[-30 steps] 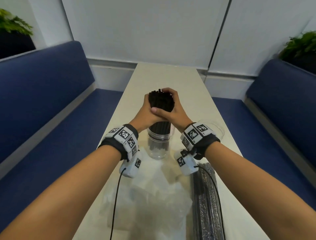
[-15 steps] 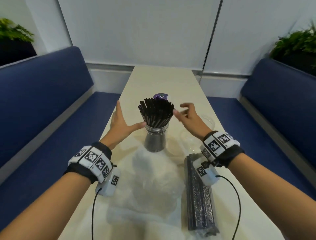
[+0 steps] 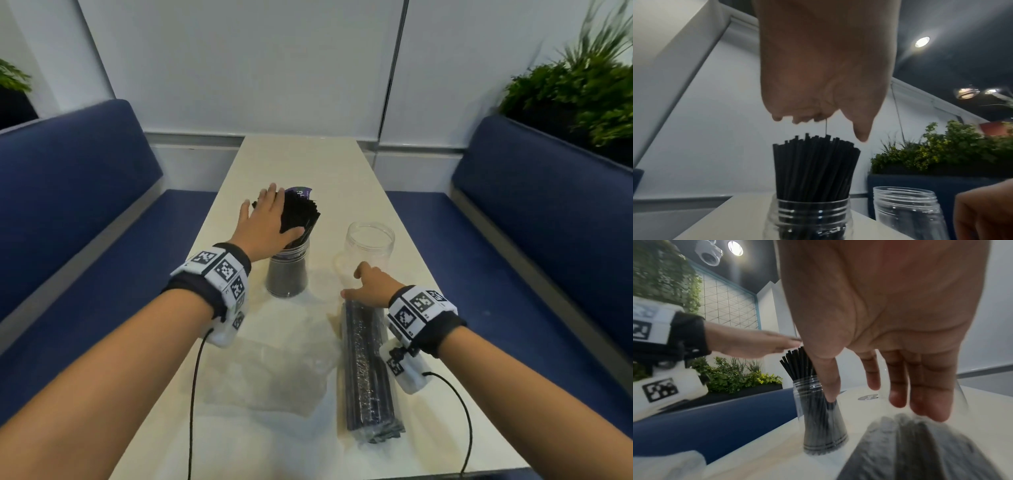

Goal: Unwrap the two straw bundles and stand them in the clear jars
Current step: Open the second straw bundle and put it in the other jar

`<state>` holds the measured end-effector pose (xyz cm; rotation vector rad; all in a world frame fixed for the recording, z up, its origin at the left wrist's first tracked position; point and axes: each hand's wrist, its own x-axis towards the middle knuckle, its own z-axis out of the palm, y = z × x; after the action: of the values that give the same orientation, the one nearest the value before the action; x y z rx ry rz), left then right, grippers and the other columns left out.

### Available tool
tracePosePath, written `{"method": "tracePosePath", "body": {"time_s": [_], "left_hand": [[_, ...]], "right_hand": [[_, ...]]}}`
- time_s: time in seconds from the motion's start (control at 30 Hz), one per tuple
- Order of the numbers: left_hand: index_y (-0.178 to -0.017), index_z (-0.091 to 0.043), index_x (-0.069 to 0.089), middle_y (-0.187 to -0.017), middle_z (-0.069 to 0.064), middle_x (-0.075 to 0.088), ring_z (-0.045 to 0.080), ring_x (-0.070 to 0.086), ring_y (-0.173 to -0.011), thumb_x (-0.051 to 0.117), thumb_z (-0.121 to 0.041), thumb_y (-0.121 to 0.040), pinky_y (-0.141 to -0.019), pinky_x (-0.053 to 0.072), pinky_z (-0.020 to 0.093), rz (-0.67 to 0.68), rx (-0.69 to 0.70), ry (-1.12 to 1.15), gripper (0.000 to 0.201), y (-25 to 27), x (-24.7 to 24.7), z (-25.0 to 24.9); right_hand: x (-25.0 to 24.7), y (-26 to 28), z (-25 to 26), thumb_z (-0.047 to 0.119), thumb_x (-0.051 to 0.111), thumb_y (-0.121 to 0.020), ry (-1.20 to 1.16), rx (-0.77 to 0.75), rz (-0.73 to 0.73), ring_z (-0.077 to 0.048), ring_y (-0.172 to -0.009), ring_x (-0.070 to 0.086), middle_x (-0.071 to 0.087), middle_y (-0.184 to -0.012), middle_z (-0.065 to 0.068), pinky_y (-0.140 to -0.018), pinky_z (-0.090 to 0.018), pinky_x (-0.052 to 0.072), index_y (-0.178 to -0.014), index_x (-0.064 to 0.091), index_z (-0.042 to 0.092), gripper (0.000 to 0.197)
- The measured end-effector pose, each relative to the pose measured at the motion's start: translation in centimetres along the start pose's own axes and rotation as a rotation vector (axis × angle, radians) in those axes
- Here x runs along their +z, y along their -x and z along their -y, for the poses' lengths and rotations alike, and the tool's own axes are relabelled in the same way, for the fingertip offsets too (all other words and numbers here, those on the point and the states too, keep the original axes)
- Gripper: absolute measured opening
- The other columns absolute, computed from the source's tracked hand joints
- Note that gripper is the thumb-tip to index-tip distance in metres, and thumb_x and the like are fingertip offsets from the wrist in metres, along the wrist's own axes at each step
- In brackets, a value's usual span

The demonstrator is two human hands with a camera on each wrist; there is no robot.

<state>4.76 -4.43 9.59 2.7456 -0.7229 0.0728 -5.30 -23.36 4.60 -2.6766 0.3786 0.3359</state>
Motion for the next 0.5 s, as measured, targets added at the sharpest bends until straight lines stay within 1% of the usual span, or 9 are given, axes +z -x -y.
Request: {"method": "tracePosePath", "body": {"time_s": [0.07,0.1,0.13,0.2,0.27,0.33,0.4,0.47,0.5], "left_hand": [[-0.15,-0.01,0.002,-0.161,0.009,-0.004,0.025,-0.003,-0.149,0.043,-0.045,-0.093,-0.119,0.0,0.045,-0.124,0.025,0.054,0.078,0.4,-0.5,-0.9],[-0.15,-0.01,0.006,-0.161,0.009,-0.001,0.025,-0.001,-0.149,0.045,-0.042,-0.094,-0.119,0.001,0.043,-0.166,0.039,0.088,0.075,0.7,-0.7,-1.4],[-0.149,-0.011,0.012,-0.16,0.01,0.003,0.026,0.003,-0.148,0.047,-0.038,-0.093,-0.119,0.003,0.042,-0.197,0.058,0.132,0.071,1.0,-0.8,-1.8],[-0.144,-0.01,0.03,-0.156,0.012,0.022,0.028,0.018,-0.144,0.053,-0.027,-0.092,-0.117,0.013,0.037,-0.244,0.13,0.239,0.059,1.9,-0.6,-2.7],[-0.134,-0.01,0.047,-0.145,0.01,0.042,0.025,0.036,-0.136,0.054,-0.018,-0.091,-0.112,0.023,0.03,-0.241,0.212,0.323,0.045,2.9,-0.3,-3.8],[-0.126,-0.012,0.056,-0.133,0.005,0.055,0.018,0.048,-0.123,0.052,-0.015,-0.092,-0.101,0.032,0.022,-0.19,0.239,0.395,0.034,3.7,0.2,-5.0],[-0.121,-0.015,0.06,-0.125,0.002,0.06,0.011,0.053,-0.108,0.051,-0.017,-0.093,-0.09,0.036,0.018,-0.165,0.227,0.47,0.029,4.3,0.5,-6.3],[-0.119,-0.014,0.061,-0.119,0.001,0.063,0.008,0.055,-0.1,0.051,-0.02,-0.093,-0.083,0.04,0.012,-0.191,0.202,0.579,0.028,4.5,0.5,-7.5],[-0.118,-0.013,0.062,-0.115,0.001,0.064,0.008,0.057,-0.097,0.053,-0.02,-0.093,-0.078,0.042,0.007,-0.215,0.183,0.643,0.028,4.5,0.4,-7.9]], "right_hand": [[1.0,-0.2,-0.5,0.047,0.059,-0.081,0.101,0.06,-0.01,-0.037,-0.125,0.039,0.038,-0.137,-0.019,-0.101,-0.045,0.038,-0.133,0.03,0.01,0.07],[1.6,-0.2,-0.7,0.05,0.06,-0.079,0.144,0.084,-0.002,-0.038,-0.126,0.038,0.037,-0.137,-0.018,-0.101,-0.045,0.037,-0.135,0.029,0.012,0.075],[2.1,-0.2,-0.9,0.053,0.061,-0.077,0.172,0.094,0.024,-0.038,-0.124,0.04,0.039,-0.136,-0.018,-0.1,-0.045,0.038,-0.135,0.029,0.012,0.078],[2.4,-0.3,-1.2,0.051,0.064,-0.076,0.146,0.07,0.091,-0.036,-0.116,0.049,0.047,-0.131,-0.018,-0.092,-0.04,0.043,-0.13,0.035,0.009,0.074],[1.6,-0.2,-1.2,0.043,0.071,-0.072,0.043,0.026,0.088,-0.031,-0.105,0.054,0.054,-0.123,-0.017,-0.083,-0.036,0.044,-0.121,0.043,0.007,0.067],[-0.1,0.3,-1.2,0.039,0.078,-0.065,-0.085,-0.035,-0.004,-0.029,-0.1,0.054,0.054,-0.12,-0.015,-0.081,-0.035,0.046,-0.117,0.045,0.008,0.07],[-2.1,1.6,-1.0,0.037,0.082,-0.061,-0.2,-0.144,-0.156,-0.027,-0.105,0.052,0.047,-0.122,-0.011,-0.087,-0.036,0.046,-0.122,0.041,0.009,0.078],[-3.9,3.3,-0.5,0.032,0.083,-0.061,-0.289,-0.286,-0.307,-0.022,-0.11,0.046,0.038,-0.12,-0.006,-0.092,-0.03,0.043,-0.125,0.037,0.01,0.082],[-4.6,4.2,-0.3,0.03,0.083,-0.06,-0.31,-0.349,-0.375,-0.018,-0.11,0.043,0.034,-0.116,-0.002,-0.093,-0.027,0.041,-0.125,0.036,0.01,0.082]]}}
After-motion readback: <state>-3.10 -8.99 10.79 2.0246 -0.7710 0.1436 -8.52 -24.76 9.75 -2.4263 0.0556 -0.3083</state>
